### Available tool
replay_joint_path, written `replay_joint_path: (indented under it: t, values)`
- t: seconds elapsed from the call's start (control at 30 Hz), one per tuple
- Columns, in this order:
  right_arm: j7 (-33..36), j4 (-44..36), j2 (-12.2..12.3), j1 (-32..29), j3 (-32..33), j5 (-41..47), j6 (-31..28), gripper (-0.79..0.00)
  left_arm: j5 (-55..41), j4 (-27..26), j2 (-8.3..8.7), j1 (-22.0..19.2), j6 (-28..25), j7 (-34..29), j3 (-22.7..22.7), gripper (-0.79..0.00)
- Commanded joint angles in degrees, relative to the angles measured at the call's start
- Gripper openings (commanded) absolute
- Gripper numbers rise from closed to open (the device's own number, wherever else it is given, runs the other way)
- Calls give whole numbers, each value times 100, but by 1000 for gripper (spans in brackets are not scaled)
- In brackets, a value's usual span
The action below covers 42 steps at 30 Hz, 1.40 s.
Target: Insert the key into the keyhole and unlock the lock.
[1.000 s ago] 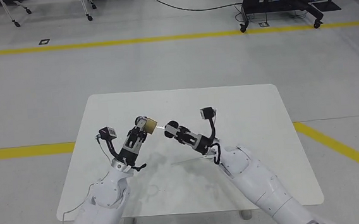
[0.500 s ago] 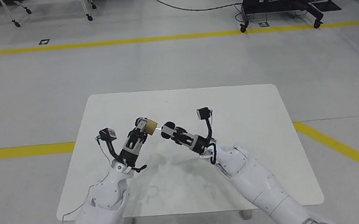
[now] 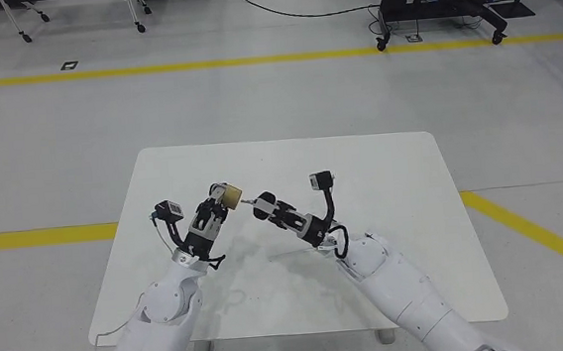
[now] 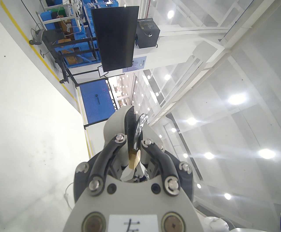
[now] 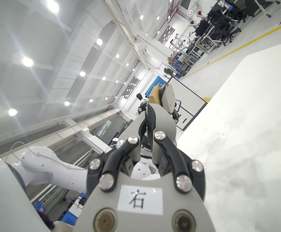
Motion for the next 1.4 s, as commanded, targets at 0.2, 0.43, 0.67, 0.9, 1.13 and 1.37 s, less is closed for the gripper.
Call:
replay_joint_path:
  t: [0.2,0.43,0.67,0.9,1.13,1.37]
  values:
    - [-79,65,-33,38,-34,-73,125,-785,170,-4,-24,29,-72,42,-24,-785]
    - [-84,80,-53,56,-51,-127,162,-785,342,-17,-50,42,-102,115,-22,-785]
    - [-304,54,-63,25,-16,-403,195,-785,862,-70,-76,91,-268,435,-41,-785]
    - [-592,-54,-69,-59,9,-812,254,-785,1480,-145,-121,162,-423,917,2,-785]
    - [-876,-193,-62,-156,82,-1178,306,-785,1508,-144,-155,168,-402,945,44,-785]
    - [-1159,-303,-75,-235,78,-1605,423,-785,1418,-147,-179,174,-375,901,42,-785]
